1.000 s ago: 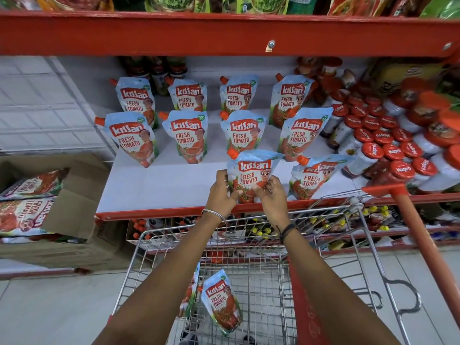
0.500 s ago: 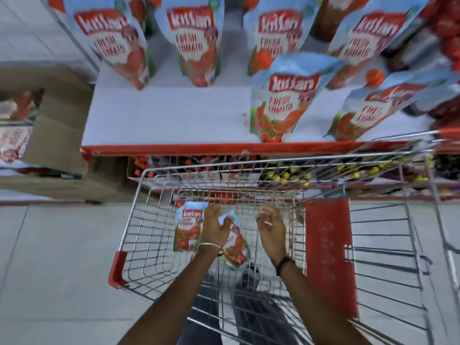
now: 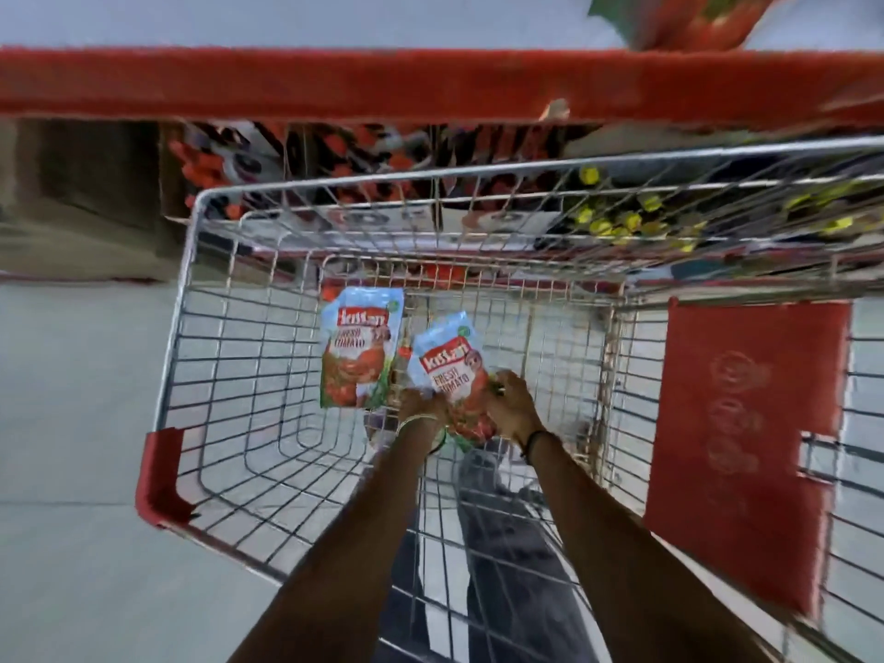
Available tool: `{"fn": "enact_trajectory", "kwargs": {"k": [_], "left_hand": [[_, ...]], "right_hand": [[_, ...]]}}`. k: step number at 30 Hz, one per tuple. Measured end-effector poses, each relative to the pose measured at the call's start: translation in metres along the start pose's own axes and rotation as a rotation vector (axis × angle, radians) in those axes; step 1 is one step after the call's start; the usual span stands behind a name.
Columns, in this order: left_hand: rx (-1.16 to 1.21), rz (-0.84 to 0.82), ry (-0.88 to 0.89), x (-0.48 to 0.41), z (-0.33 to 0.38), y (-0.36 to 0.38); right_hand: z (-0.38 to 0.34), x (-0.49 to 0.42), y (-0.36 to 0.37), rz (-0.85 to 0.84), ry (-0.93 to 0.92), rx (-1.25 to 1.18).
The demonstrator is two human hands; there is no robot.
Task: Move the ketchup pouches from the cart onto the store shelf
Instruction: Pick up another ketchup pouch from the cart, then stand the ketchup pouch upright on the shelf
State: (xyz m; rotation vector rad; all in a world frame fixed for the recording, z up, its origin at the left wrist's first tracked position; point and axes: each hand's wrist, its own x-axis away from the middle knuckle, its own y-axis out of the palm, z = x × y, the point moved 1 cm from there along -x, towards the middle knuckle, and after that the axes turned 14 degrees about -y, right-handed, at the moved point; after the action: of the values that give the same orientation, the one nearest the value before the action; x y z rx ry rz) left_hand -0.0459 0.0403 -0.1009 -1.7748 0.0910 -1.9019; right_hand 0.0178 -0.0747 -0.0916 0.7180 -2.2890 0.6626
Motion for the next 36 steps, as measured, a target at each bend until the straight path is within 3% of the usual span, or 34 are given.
{"fn": "enact_trajectory", "kwargs": {"k": [4,8,13,16,21,25,29,36], "left_hand": [[0.071,0.005,-0.019,-0.005,0.002,0.002],[-0.128,0.035,-0.024,0.014,0.011,-0.012],[-0.285,0.0,0.088,0.062,0.026,-0.044],[-0.369,0.049,0.215,0.103,0.034,-0.07],[-0.219,0.081,0.396,0.169,0.048,-0.118],[0.037,0.105,0.469,0.215,0.063,-0.154],[0.245,0.054,0.605,0.259,0.083,-0.181],[0.325,0.124,0.942,0.32,0.135,-0.233]], "right_hand": [[-0.001,-0.007,-0.003,0.041,-0.016,0.041],[-0.002,0.006,-0.009,0.027,0.009,0.026],[-0.029,0.044,-0.022,-0.001,-0.011,-0.02],[-0.065,0.075,-0.033,0.008,-0.124,-0.03],[-0.127,0.119,-0.055,-0.011,-0.314,-0.006],[-0.172,0.147,-0.068,-0.004,-0.494,-0.023],[-0.218,0.175,-0.081,0.074,-0.674,-0.103],[-0.309,0.197,-0.09,0.291,-0.952,-0.226]]}}
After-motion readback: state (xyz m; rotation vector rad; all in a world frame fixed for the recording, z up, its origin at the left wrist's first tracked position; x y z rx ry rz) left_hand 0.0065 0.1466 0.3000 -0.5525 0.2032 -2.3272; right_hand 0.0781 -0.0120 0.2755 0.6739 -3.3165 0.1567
